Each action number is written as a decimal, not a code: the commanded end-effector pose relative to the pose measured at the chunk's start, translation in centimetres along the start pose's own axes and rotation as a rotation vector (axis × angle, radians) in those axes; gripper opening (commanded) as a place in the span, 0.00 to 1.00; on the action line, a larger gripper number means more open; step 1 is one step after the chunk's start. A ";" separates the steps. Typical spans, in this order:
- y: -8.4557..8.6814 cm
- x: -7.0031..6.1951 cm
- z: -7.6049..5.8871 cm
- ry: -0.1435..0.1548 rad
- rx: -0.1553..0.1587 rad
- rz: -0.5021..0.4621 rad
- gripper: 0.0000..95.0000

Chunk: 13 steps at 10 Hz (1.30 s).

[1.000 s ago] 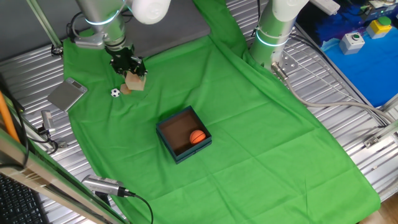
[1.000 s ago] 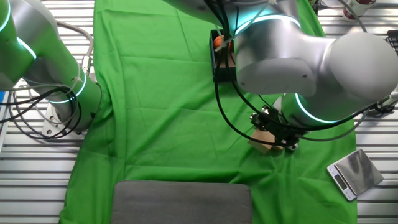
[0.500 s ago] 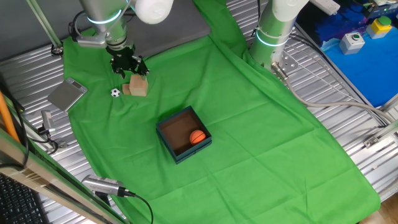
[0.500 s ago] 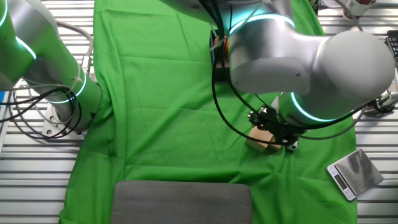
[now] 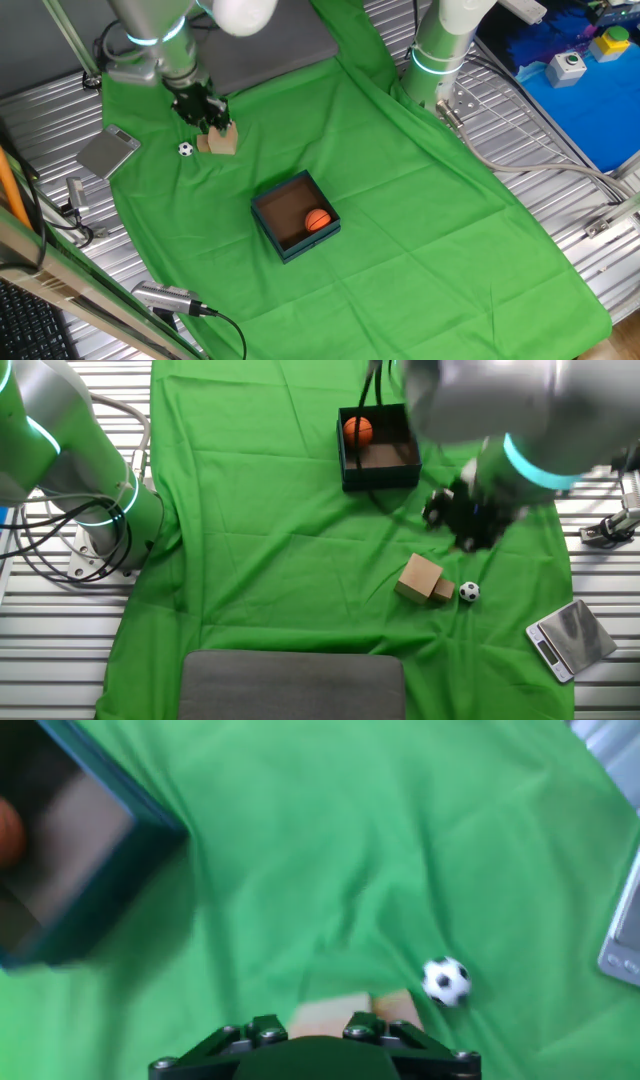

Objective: Take everything out of the gift box

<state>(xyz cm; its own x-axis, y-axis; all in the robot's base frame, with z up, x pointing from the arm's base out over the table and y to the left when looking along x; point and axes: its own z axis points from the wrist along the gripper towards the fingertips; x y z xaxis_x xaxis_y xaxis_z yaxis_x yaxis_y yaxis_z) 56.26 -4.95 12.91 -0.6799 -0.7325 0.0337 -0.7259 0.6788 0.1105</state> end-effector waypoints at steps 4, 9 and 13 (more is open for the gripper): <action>5.2 -5.3 -0.7 0.035 0.009 0.096 0.00; 5.5 -5.6 -0.5 0.033 0.011 0.153 0.00; 5.5 -5.6 -0.5 0.013 -0.031 -0.020 0.00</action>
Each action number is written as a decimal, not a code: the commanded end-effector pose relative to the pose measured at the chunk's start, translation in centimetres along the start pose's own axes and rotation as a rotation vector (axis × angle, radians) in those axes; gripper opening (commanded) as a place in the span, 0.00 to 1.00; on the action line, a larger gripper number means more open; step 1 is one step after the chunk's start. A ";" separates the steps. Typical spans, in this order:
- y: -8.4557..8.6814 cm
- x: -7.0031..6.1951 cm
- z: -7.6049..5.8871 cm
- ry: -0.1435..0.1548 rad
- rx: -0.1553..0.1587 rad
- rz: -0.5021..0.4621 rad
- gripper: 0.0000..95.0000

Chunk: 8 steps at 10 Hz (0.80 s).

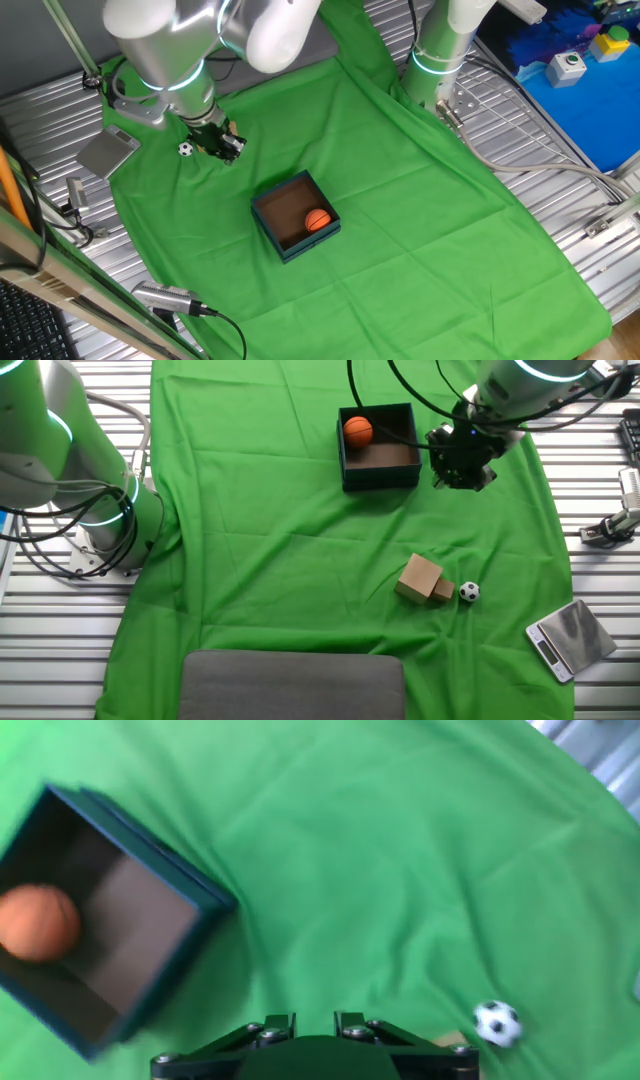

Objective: Take everything out of the gift box

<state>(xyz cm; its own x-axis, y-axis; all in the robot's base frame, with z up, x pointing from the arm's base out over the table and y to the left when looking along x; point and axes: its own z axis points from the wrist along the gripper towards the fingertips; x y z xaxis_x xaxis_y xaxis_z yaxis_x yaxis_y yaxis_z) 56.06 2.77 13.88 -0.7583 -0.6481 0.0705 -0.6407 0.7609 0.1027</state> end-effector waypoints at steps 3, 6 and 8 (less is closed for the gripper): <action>0.0 -0.1 0.0 -0.020 -0.045 -0.193 0.00; 2.2 -1.9 -0.6 -0.026 -0.054 -0.167 0.00; 5.5 -3.5 0.2 -0.024 -0.048 -0.103 0.00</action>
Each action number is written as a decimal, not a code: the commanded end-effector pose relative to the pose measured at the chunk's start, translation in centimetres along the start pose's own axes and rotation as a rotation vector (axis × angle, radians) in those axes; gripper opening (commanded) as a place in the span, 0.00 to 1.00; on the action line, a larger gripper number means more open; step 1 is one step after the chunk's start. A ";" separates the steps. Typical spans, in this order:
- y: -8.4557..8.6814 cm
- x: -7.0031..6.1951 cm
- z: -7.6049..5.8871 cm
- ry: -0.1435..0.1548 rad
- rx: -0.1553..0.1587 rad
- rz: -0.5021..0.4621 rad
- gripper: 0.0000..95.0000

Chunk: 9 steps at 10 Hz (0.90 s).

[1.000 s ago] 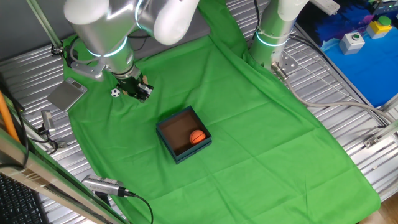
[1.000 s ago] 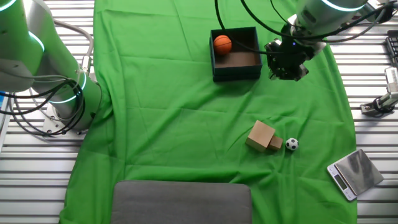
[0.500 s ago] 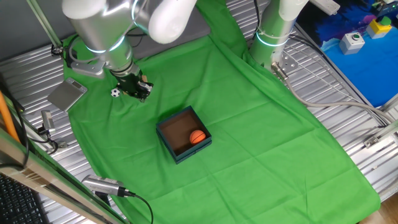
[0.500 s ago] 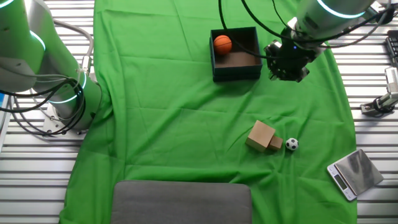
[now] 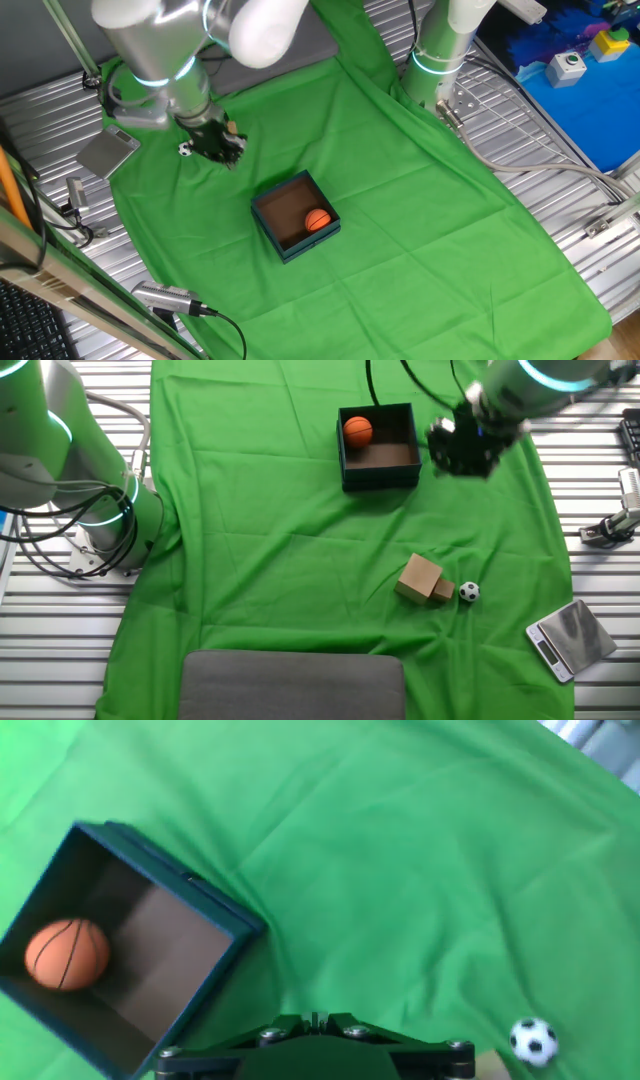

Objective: Take everything out of the gift box

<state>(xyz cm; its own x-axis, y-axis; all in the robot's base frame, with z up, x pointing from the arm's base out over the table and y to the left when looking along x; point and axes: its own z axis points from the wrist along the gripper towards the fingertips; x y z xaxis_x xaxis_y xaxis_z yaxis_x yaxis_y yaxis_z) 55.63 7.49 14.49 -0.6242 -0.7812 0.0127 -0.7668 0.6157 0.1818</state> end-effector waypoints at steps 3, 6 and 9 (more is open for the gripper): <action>5.3 -2.9 2.2 -0.002 0.028 0.180 0.00; 8.2 -3.7 3.7 -0.002 0.037 0.212 0.00; 8.2 -3.7 3.7 0.001 0.050 0.216 0.00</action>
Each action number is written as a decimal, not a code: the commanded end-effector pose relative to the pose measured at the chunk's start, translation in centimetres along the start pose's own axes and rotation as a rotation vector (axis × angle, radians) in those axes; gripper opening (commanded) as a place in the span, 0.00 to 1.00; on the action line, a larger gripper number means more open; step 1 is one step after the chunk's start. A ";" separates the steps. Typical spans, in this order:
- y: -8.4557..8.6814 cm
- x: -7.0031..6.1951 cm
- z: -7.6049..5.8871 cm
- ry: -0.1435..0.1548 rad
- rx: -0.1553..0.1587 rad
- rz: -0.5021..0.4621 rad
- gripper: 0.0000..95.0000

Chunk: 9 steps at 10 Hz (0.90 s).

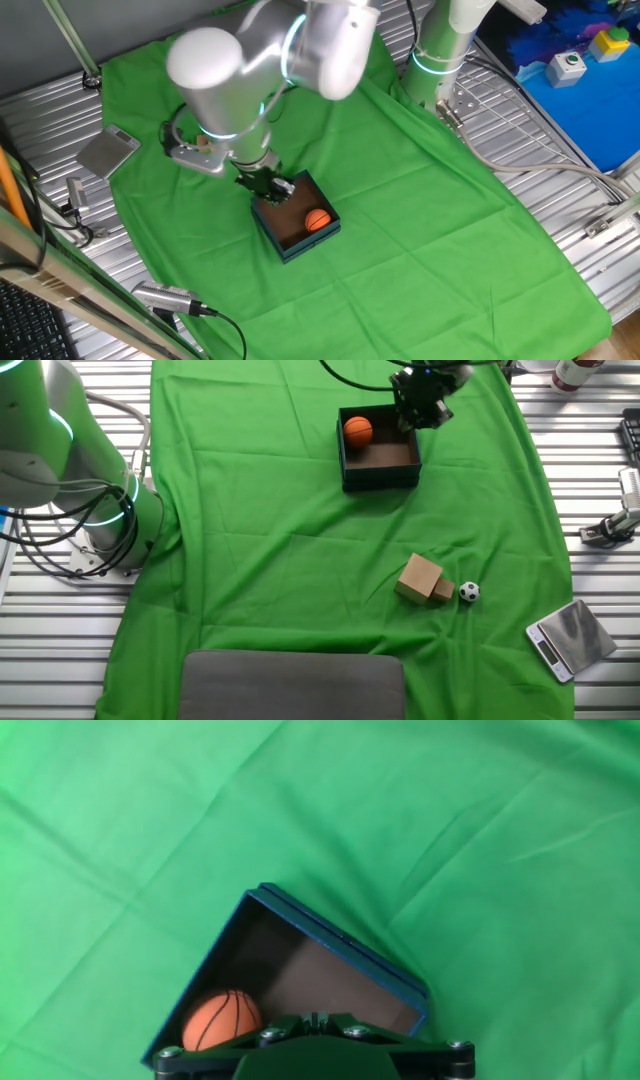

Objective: Take everything out of the gift box

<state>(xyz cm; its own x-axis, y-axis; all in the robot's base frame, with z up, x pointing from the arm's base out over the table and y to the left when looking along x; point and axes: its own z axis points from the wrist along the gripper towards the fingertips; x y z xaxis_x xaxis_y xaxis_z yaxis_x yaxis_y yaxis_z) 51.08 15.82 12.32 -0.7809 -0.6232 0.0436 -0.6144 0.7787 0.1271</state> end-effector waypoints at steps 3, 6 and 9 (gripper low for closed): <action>0.0 0.0 0.1 0.059 0.037 -0.116 0.00; 0.0 0.0 0.1 0.059 0.027 -0.214 0.00; 0.0 0.0 0.1 0.035 0.003 -0.239 0.60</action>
<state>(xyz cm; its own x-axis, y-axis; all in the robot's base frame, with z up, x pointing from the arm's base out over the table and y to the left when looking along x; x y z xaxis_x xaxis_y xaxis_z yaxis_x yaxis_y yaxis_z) 51.01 15.85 12.26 -0.6089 -0.7904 0.0670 -0.7809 0.6121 0.1247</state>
